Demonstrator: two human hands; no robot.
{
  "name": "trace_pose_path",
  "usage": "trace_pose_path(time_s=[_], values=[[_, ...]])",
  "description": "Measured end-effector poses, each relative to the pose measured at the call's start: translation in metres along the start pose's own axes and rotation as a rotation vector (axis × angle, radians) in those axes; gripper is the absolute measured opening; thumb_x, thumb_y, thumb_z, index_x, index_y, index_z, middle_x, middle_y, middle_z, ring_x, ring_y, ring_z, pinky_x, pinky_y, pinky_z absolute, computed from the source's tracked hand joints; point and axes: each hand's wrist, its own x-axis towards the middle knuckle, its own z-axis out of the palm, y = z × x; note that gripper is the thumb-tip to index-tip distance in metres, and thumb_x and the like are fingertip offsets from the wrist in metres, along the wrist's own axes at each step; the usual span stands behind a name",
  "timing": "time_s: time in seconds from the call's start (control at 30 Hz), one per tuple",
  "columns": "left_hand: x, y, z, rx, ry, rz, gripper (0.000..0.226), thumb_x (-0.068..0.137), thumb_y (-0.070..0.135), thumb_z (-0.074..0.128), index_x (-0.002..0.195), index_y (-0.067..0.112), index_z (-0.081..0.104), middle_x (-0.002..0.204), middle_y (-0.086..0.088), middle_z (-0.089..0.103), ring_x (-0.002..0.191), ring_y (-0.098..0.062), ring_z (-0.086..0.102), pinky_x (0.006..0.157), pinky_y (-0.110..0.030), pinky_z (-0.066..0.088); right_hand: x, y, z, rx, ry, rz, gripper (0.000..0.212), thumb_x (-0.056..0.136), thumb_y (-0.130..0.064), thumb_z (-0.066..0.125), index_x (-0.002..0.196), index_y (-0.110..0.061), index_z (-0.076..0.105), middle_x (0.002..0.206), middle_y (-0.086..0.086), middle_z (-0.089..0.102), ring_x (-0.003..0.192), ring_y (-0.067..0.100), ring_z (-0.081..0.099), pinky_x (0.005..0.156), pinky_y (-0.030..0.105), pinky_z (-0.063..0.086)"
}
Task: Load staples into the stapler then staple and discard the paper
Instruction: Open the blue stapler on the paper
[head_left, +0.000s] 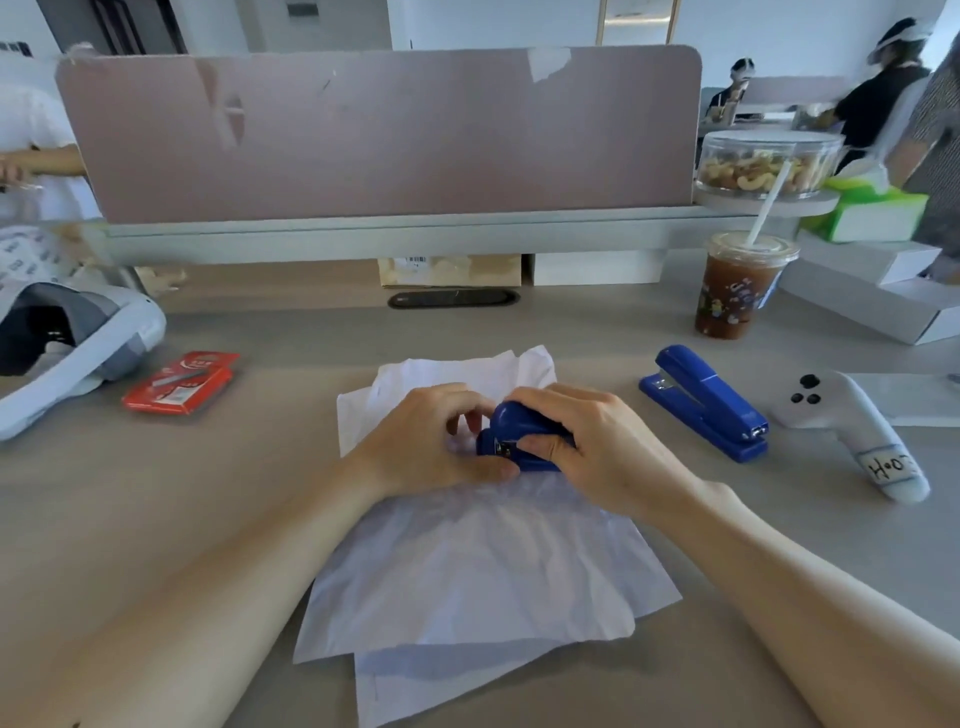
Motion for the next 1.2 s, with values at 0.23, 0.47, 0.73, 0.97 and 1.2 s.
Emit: trace_pose_path(time_s=[0.23,0.47,0.73,0.97,1.2], values=[[0.007,-0.013,0.004,-0.037,-0.058,-0.11,0.03,0.068,0.037,0.086,0.069,0.017,0.063,0.065,0.009,0.053,0.061,-0.005,0.049,0.057,-0.016,0.039,0.011,0.004,0.013,-0.086,0.028,0.018,0.025,0.095,-0.04,0.052,0.116,-0.032,0.061,0.102,-0.009,0.059,0.087,0.019,0.055,0.072,0.03,0.037],[0.01,-0.014,0.003,-0.092,-0.073,-0.119,0.035,0.066,0.038,0.085,0.075,0.009,0.067,0.072,-0.003,0.059,0.063,-0.014,0.053,0.063,-0.036,0.046,0.012,0.004,0.016,-0.048,0.068,0.067,0.02,0.092,-0.033,0.058,0.11,-0.028,0.065,0.097,-0.008,0.059,0.09,0.017,0.052,0.074,0.033,0.039],[0.009,-0.012,0.002,-0.119,-0.087,-0.13,0.029,0.068,0.032,0.086,0.076,0.012,0.067,0.074,-0.002,0.06,0.062,-0.009,0.05,0.063,-0.033,0.045,0.011,0.0,0.015,-0.014,0.072,0.106,0.017,0.091,-0.029,0.06,0.107,-0.028,0.067,0.094,-0.009,0.058,0.089,0.015,0.051,0.074,0.034,0.042],[0.01,-0.013,0.002,-0.123,-0.091,-0.13,0.03,0.068,0.034,0.086,0.077,0.012,0.067,0.075,-0.004,0.061,0.064,-0.011,0.051,0.062,-0.032,0.045,0.012,-0.001,0.014,-0.003,0.071,0.113,0.018,0.091,-0.03,0.06,0.108,-0.029,0.067,0.095,-0.01,0.058,0.088,0.014,0.051,0.074,0.036,0.044],[0.01,-0.012,0.001,-0.128,-0.103,-0.118,0.03,0.069,0.034,0.086,0.078,0.012,0.068,0.076,-0.004,0.062,0.064,-0.009,0.05,0.062,-0.031,0.045,0.011,-0.003,0.014,0.0,0.079,0.11,0.018,0.091,-0.03,0.06,0.108,-0.029,0.067,0.094,-0.012,0.058,0.087,0.013,0.051,0.073,0.037,0.046]])
